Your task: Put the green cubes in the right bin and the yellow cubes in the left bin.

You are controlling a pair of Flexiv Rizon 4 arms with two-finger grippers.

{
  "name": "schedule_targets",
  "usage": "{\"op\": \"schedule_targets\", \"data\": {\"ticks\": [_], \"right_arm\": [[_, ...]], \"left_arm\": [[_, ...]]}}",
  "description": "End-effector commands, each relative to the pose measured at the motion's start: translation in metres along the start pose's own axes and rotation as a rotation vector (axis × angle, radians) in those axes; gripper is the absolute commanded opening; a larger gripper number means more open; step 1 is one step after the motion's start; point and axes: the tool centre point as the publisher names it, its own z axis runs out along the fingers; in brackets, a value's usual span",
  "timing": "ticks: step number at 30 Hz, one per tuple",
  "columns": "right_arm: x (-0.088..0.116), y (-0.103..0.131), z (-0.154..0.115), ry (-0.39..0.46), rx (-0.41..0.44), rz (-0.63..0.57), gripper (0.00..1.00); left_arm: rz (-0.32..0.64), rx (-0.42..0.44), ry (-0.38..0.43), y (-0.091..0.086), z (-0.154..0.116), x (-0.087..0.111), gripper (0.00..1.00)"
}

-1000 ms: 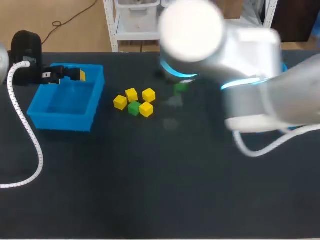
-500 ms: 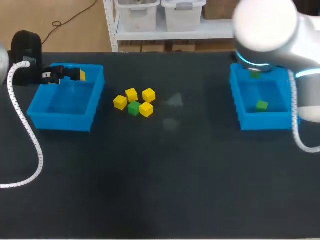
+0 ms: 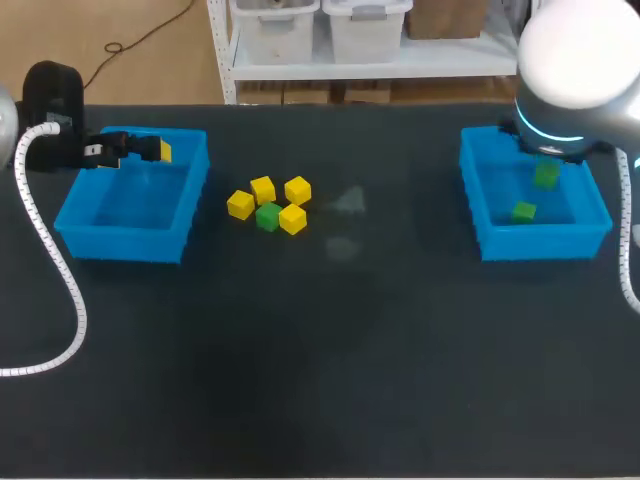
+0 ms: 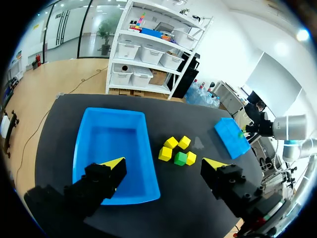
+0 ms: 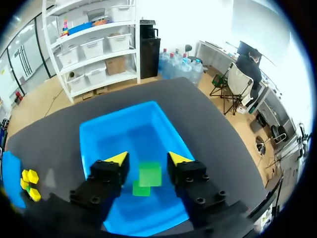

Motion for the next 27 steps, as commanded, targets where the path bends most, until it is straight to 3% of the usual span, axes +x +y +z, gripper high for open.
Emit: {"op": "schedule_targets", "data": {"ticks": [1, 5, 9, 13, 19, 27], "right_arm": [[-0.001, 0.014, -0.005, -0.01, -0.031, -0.036, 1.0], [0.005, 0.055, -0.034, -0.072, -0.192, -0.186, 1.0], [0.028, 0.109, -0.068, -0.107, -0.358, -0.41, 1.0], [0.058, 0.159, -0.087, -0.124, -0.469, -0.576, 1.0], [0.101, 0.215, -0.097, -0.126, -0.591, -0.693, 1.0], [0.154, 0.255, -0.103, -0.126, -0.663, -0.849, 1.0]], "left_arm": [[0.002, 0.01, -0.007, 0.002, 0.0, 0.001, 1.0], [0.002, 0.01, -0.007, 0.002, 0.0, 0.001, 1.0], [0.002, 0.01, -0.007, 0.002, 0.0, 0.001, 1.0], [0.002, 0.01, -0.007, 0.002, 0.0, 0.001, 1.0], [0.002, 0.01, -0.007, 0.002, 0.0, 0.001, 1.0], [0.002, 0.01, -0.007, 0.002, 0.0, 0.001, 1.0]]}}
